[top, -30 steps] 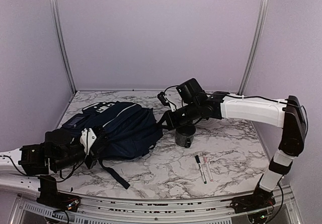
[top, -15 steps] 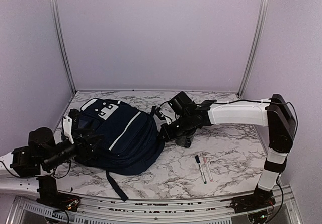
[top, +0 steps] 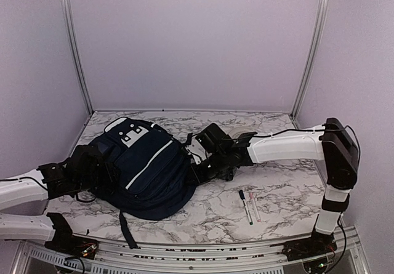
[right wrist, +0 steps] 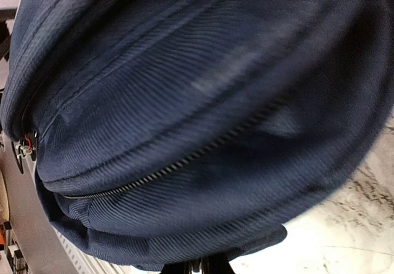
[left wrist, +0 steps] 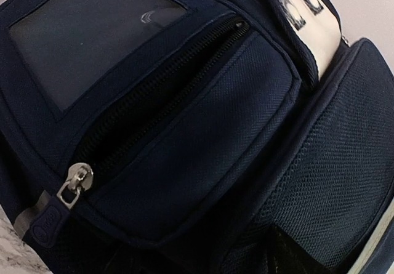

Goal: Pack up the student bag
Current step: Rotate the student bag at the center of the board, then hold the largest pocket of the student bag.

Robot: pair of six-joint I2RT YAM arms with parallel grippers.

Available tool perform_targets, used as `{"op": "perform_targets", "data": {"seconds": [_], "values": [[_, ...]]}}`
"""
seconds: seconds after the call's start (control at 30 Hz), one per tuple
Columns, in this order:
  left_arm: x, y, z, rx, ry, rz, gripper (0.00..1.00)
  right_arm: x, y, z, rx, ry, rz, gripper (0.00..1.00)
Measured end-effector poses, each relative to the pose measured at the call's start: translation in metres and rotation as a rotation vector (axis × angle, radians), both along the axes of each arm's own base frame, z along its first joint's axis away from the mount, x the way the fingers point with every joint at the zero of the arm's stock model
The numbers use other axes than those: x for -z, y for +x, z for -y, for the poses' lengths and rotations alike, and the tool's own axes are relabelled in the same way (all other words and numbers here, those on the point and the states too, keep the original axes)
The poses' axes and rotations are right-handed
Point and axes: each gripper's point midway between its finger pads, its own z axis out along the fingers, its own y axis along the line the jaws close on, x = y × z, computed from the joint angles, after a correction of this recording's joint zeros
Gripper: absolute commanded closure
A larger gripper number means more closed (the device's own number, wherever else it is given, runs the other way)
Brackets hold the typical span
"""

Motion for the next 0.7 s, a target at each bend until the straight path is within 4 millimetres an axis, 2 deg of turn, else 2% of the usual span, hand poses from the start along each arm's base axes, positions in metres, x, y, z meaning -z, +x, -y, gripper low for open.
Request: {"op": "perform_targets", "data": {"seconds": [0.13,0.2,0.27,0.33,0.4,0.47,0.57,0.63,0.7], "values": [[-0.002,0.031,-0.007,-0.023,0.004,0.003,0.3,0.008,-0.027,-0.023,-0.054,0.021,-0.028,1.0],[-0.008,0.056,-0.006,-0.03,0.003,0.013,0.31,0.015,-0.043,-0.037,-0.091,0.037,-0.049,1.0],[-0.015,0.086,-0.002,-0.019,-0.011,0.027,0.34,0.019,-0.06,-0.062,-0.14,0.074,-0.076,1.0],[-0.019,0.103,0.003,0.009,-0.014,0.034,0.35,0.016,-0.071,-0.081,-0.172,0.114,-0.093,1.0],[-0.028,0.111,0.009,0.055,-0.022,0.065,0.37,0.013,-0.078,-0.092,-0.193,0.146,-0.107,1.0],[-0.043,0.107,0.014,0.104,-0.031,0.114,0.43,0.011,-0.081,-0.094,-0.199,0.157,-0.121,1.0],[-0.082,0.085,0.025,0.205,-0.036,0.257,0.56,0.011,-0.083,-0.093,-0.201,0.163,-0.14,1.0],[-0.109,0.056,0.039,0.315,-0.031,0.375,0.59,0.015,-0.084,-0.086,-0.198,0.157,-0.162,1.0],[-0.131,0.019,0.07,0.489,-0.067,0.472,0.59,0.013,-0.082,-0.083,-0.195,0.172,-0.172,1.0]]}}
